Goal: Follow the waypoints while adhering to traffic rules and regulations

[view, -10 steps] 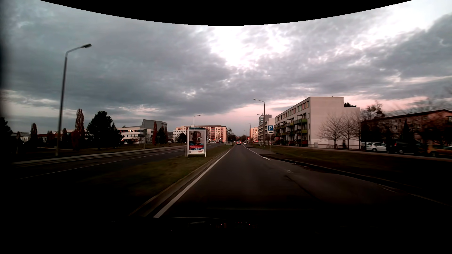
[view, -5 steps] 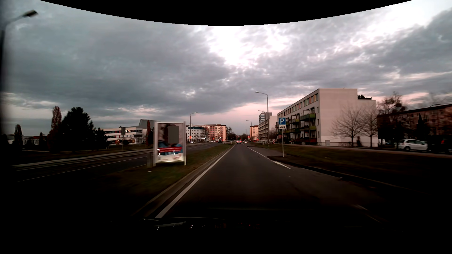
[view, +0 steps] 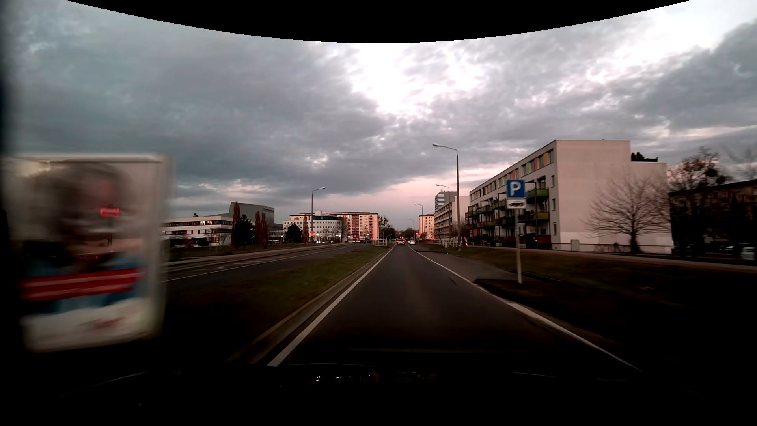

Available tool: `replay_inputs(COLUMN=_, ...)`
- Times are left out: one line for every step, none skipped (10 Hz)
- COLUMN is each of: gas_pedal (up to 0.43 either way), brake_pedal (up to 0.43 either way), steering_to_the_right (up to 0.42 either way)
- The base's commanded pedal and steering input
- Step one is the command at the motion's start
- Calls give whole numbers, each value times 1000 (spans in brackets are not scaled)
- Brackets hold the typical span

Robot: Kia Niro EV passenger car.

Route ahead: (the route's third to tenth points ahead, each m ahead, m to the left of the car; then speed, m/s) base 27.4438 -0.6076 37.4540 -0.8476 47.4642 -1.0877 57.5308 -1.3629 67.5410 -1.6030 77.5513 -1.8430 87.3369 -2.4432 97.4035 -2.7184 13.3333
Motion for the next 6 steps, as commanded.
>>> replay_inputs(gas_pedal=110, brake_pedal=0, steering_to_the_right=0)
replay_inputs(gas_pedal=110, brake_pedal=0, steering_to_the_right=1)
replay_inputs(gas_pedal=110, brake_pedal=0, steering_to_the_right=2)
replay_inputs(gas_pedal=110, brake_pedal=0, steering_to_the_right=4)
replay_inputs(gas_pedal=110, brake_pedal=0, steering_to_the_right=4)
replay_inputs(gas_pedal=110, brake_pedal=0, steering_to_the_right=4)
